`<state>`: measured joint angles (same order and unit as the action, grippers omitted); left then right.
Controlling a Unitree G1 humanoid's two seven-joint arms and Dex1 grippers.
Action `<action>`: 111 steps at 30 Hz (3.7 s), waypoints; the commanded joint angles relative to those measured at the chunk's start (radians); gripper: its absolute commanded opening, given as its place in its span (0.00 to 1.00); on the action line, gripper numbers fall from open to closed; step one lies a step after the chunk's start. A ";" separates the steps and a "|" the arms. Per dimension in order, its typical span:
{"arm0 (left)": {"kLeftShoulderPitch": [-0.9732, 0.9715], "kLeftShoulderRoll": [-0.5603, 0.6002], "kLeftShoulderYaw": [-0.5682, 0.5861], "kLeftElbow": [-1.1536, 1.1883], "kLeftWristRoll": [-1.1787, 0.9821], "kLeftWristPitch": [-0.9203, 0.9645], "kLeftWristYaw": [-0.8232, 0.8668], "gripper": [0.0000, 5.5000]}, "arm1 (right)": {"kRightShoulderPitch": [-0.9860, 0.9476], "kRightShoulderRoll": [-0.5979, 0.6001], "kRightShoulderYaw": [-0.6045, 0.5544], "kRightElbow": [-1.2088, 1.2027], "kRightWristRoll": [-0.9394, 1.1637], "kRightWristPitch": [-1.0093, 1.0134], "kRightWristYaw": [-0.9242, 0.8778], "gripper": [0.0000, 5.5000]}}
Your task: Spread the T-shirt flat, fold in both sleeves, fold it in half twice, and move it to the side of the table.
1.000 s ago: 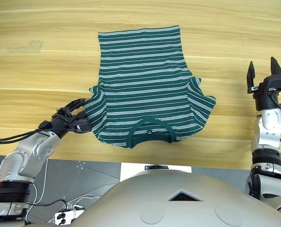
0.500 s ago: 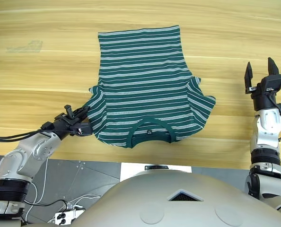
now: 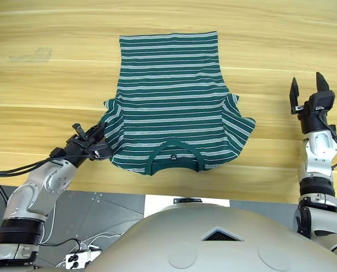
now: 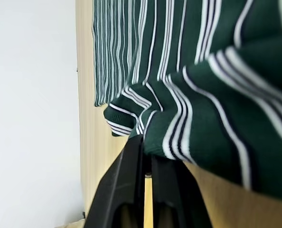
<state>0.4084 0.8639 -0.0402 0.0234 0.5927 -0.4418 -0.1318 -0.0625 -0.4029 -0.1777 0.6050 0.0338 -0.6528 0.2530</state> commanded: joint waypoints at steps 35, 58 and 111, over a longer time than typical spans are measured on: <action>-0.140 -0.098 -0.243 0.214 -0.148 -0.169 -0.171 0.30 | -0.030 0.016 0.040 0.038 -0.014 -0.033 0.002 0.51; -0.168 -0.204 -0.051 0.082 -0.241 -0.237 0.082 0.50 | 0.212 -0.211 0.049 -0.311 -0.482 -0.027 -0.113 0.51; -0.320 -0.496 0.057 0.094 -0.281 -0.226 0.189 0.50 | 0.223 -0.298 0.436 -0.353 -0.717 0.022 -0.181 0.01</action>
<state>0.0780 0.3747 0.0222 0.1087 0.3121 -0.6618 0.0593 0.1428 -0.7007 0.2314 0.2086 -0.6508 -0.6583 0.0567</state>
